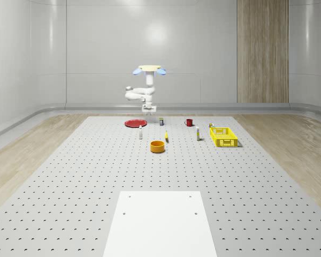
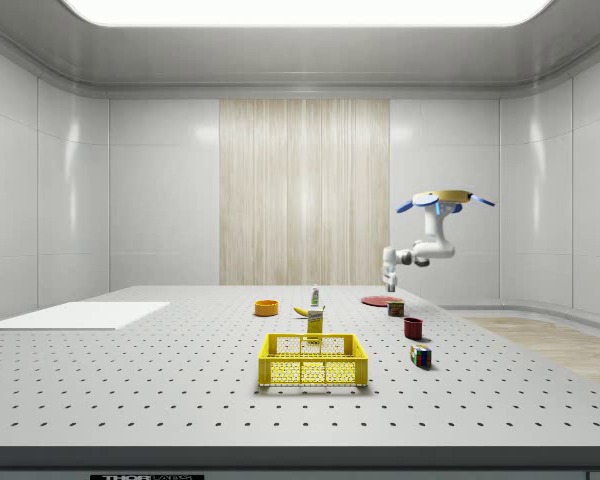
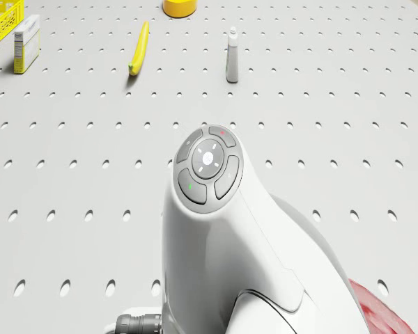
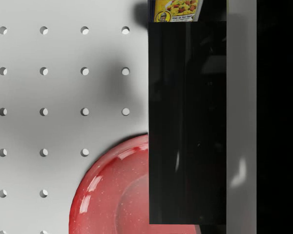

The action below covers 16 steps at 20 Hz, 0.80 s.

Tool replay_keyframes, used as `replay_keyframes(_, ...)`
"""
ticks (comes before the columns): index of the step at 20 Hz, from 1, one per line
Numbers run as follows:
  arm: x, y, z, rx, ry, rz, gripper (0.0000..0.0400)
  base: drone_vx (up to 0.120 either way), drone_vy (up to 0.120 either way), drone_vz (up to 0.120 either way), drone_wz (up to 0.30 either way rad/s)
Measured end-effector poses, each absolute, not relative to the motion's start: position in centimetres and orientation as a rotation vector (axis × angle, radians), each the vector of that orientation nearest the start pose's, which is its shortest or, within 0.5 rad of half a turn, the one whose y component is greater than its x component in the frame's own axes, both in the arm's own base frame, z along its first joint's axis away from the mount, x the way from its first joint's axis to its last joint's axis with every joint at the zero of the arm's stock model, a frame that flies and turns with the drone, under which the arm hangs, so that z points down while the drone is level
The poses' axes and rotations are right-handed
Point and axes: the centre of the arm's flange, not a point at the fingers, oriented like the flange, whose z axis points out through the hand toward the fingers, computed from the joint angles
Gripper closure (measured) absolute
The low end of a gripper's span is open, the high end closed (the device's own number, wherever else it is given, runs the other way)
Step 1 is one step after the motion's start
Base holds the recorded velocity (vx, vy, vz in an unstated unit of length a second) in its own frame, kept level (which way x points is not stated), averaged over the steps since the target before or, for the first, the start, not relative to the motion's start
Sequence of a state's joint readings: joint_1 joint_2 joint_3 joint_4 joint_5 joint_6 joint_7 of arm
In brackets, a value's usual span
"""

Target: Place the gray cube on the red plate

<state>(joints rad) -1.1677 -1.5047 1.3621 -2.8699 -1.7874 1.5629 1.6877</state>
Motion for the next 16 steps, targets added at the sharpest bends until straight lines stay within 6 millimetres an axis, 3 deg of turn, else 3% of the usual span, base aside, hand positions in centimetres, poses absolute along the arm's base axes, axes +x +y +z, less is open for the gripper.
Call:
replay_keyframes(8, 30.68, 0.00, 49.27, 0.001, -0.002, 0.786, 0.0150, 0.000, -0.120, -0.025, 0.000)
replay_keyframes(14, 30.68, 0.00, 49.27, 0.001, -0.002, 0.786, 0.0150, 0.000, -0.120, -0.120, 0.000)
replay_keyframes(16, 30.68, 0.00, 49.27, 0.001, -0.002, 0.786, 0.0150, 0.000, -0.120, -0.020, 0.000)
